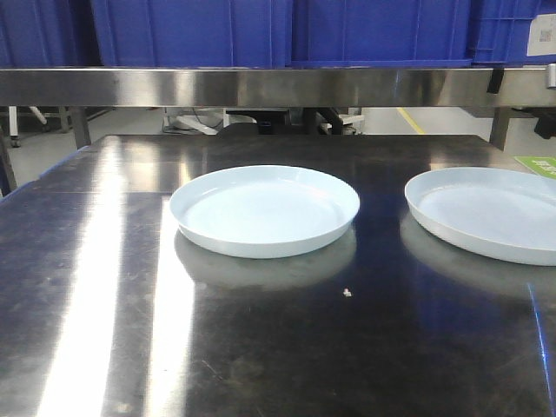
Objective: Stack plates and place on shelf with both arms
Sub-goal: 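Grip the plate rim with the right gripper and lift it over the centered plate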
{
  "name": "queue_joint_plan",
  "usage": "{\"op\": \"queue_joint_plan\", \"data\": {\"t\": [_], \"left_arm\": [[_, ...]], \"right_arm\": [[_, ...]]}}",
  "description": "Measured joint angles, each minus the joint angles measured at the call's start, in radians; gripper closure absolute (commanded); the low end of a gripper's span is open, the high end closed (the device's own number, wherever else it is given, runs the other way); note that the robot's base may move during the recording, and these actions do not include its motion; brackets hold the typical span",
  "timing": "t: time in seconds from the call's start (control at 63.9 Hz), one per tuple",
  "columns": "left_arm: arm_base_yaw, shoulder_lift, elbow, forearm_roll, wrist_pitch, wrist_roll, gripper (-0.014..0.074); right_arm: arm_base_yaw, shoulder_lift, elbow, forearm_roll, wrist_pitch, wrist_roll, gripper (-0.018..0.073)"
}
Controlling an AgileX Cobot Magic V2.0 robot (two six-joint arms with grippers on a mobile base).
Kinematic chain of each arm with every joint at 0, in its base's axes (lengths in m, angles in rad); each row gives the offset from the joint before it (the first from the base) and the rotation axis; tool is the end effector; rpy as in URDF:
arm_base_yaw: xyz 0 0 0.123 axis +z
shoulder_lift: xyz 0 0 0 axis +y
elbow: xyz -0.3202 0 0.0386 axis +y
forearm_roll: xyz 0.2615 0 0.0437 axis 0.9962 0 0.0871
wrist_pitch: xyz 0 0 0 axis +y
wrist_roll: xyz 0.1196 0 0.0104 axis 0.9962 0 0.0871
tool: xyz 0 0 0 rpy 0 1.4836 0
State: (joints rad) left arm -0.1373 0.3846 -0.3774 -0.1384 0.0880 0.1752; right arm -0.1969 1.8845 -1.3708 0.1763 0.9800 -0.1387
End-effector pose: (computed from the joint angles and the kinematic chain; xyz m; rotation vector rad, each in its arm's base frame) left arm 0.0984 -0.0151 0.3198 0.1471 1.5718 -0.0879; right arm 0.4006 -0.0621 0.2082 0.2129 2.9410 0.1845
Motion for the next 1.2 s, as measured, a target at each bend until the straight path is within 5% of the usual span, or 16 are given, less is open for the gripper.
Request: {"op": "queue_joint_plan", "data": {"t": [0.109,0.798,1.204], "left_arm": [[0.0,0.0,0.0,0.0,0.0,0.0,0.0516],[0.0,-0.001,0.0,0.0,0.0,0.0,0.0516],[0.0,-0.002,0.0,0.0,0.0,0.0,0.0516]], "right_arm": [[0.0,-0.002,0.0,0.002,0.004,-0.002,0.0515],[-0.055,-0.123,-0.095,0.143,0.083,-0.022,0.051],[0.241,-0.114,-0.101,0.243,0.053,0.084,0.051]]}}
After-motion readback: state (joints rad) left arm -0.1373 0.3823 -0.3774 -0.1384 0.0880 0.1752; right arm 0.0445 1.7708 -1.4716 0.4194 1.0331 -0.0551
